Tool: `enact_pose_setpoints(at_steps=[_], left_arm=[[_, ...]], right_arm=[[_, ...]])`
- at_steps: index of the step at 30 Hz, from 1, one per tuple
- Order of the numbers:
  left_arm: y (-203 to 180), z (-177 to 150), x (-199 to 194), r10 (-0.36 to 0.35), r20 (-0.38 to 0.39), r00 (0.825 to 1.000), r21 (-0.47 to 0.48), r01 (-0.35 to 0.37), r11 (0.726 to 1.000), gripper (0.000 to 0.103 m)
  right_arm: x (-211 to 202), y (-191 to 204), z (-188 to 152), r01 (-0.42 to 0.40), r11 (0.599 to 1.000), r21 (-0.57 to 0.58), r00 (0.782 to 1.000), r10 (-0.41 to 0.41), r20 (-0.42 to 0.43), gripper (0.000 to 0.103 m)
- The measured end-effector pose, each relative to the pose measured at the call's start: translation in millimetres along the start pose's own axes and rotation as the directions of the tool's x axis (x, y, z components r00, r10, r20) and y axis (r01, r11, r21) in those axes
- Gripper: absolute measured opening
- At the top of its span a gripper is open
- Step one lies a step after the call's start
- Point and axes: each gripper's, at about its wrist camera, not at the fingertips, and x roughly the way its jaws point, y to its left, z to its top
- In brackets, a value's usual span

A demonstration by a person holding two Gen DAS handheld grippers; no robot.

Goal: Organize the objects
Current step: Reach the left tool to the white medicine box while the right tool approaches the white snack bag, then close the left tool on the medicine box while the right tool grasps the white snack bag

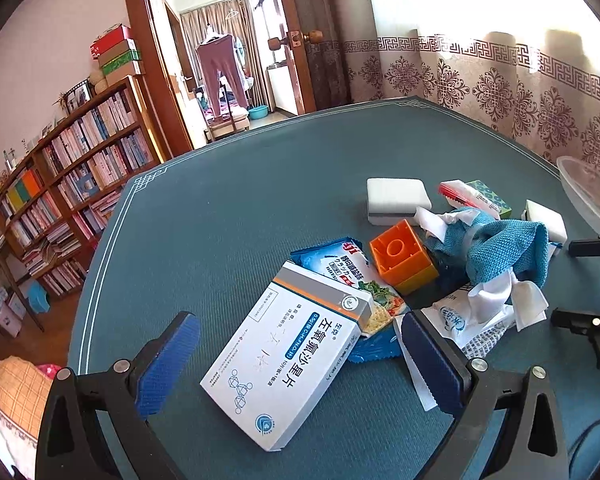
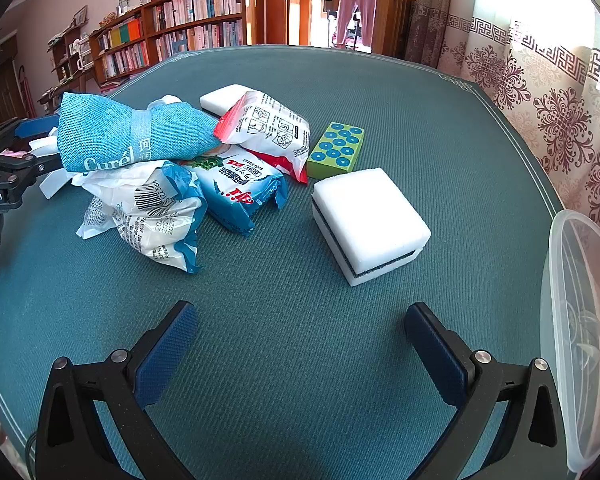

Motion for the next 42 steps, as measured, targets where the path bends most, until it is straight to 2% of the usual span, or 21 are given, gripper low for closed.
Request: enact_pose_setpoints(at_steps=[7, 12, 14, 18, 28, 35, 40, 42], left_arm=[[16.5, -11.7, 18.6, -0.025, -0.059, 0.998, -0.037, 0.023, 0.999, 0.103], [21.6, -15.4, 22.4, -0.064, -0.058, 0.996, -0.106, 0.057, 0.993, 0.103], [21.6, -16.2, 21.5, -0.064, -0.054, 0.996, -0.112, 0.058, 0.992, 0.099], [21.9, -17.4, 21.3, -0.046, -0.055, 0.997, -0.118, 0.040, 0.992, 0.085], [23.7, -20.1, 13.4, -0.045, -0.028, 0.999, -0.145, 0.041, 0.989, 0.070], [21.2, -32.0, 0.8, -0.026, -0.034, 0.999, -0.168, 0.020, 0.986, 0.069], [18.3, -39.9, -8.7, -0.026, -0.042, 0.999, -0.168, 0.018, 0.986, 0.070], [18.2, -42.6, -10.7, -0.021, -0.048, 0.999, -0.166, 0.013, 0.986, 0.074]], right_arm=[[0.0, 0.2, -0.2, 0.000, 1.000, 0.000, 1.000, 0.000, 0.000, 0.103], [-2.2, 0.0, -0.3, -0.020, 1.000, 0.001, 1.000, 0.020, 0.009, 0.103], [-6.6, -1.9, -0.3, -0.068, 0.998, 0.002, 0.997, 0.068, 0.025, 0.103], [-15.0, -4.8, -0.7, -0.158, 0.987, 0.001, 0.986, 0.157, 0.059, 0.103], [-28.4, 7.4, 13.5, -0.208, 0.977, -0.039, 0.967, 0.212, 0.143, 0.103], [-36.5, 34.2, 43.5, -0.231, 0.965, -0.127, 0.949, 0.252, 0.188, 0.103], [-18.1, 52.1, 52.9, -0.282, 0.946, -0.158, 0.941, 0.305, 0.147, 0.103], [-11.1, 55.4, 52.4, -0.321, 0.935, -0.153, 0.933, 0.339, 0.117, 0.102]])
